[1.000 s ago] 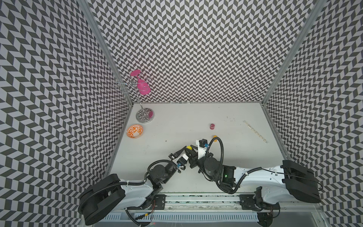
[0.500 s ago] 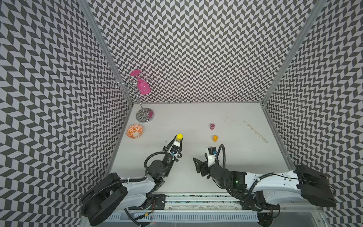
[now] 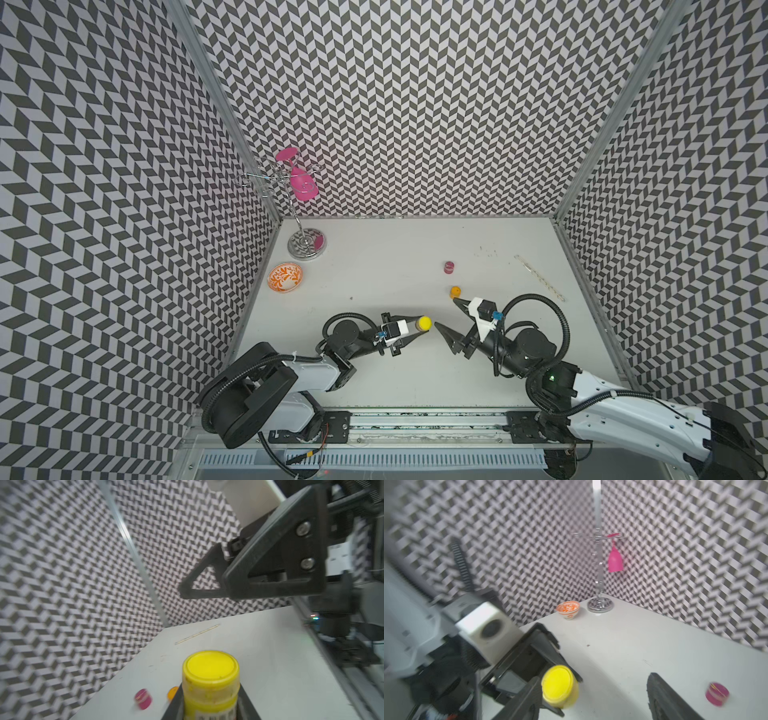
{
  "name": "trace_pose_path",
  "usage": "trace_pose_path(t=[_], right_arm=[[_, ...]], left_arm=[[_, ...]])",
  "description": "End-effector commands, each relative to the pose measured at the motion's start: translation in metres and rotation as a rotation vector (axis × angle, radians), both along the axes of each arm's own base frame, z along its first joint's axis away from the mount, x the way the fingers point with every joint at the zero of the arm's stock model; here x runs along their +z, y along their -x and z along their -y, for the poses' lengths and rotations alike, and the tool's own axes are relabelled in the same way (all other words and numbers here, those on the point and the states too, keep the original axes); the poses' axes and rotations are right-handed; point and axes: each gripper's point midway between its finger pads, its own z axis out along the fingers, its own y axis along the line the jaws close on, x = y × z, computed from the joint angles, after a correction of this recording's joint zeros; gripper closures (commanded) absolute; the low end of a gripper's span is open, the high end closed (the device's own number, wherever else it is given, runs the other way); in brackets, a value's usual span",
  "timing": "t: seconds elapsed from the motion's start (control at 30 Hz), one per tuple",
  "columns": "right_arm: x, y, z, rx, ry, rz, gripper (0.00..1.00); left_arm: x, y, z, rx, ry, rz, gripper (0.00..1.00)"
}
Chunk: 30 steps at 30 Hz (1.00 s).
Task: Close the paint jar lid
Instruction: Screw the lid onto the paint jar.
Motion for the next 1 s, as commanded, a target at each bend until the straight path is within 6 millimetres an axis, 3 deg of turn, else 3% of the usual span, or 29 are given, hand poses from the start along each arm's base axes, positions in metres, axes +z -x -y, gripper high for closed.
trace_pose_path(t=[0.0,0.17,0.37,0.83,0.97], right_arm=[[0.005,0.049,-0.022,0.318,0.110,0.201,0.26],[0.001,0.054,-0.029,0.372,0.146,0.205,0.28],[-0.013,0.051,-0.038,0.397,0.204,0.166,0.39],[-0.017,0.052,-0.035,0.391,0.197,0.156,0.48],[-0.017,0.051,-0.037,0.390,0.194,0.152,0.62]], left_arm=[[0.008,0.050,0.005,-0.361,-0.005,0.001,0.74],[0.005,0.051,0.007,-0.393,-0.010,-0.018,0.74],[0.005,0.048,0.008,-0.374,-0.012,-0.017,0.74],[0.006,0.043,0.009,-0.341,-0.013,-0.022,0.74],[0.006,0.042,0.009,-0.334,-0.013,-0.023,0.74]])
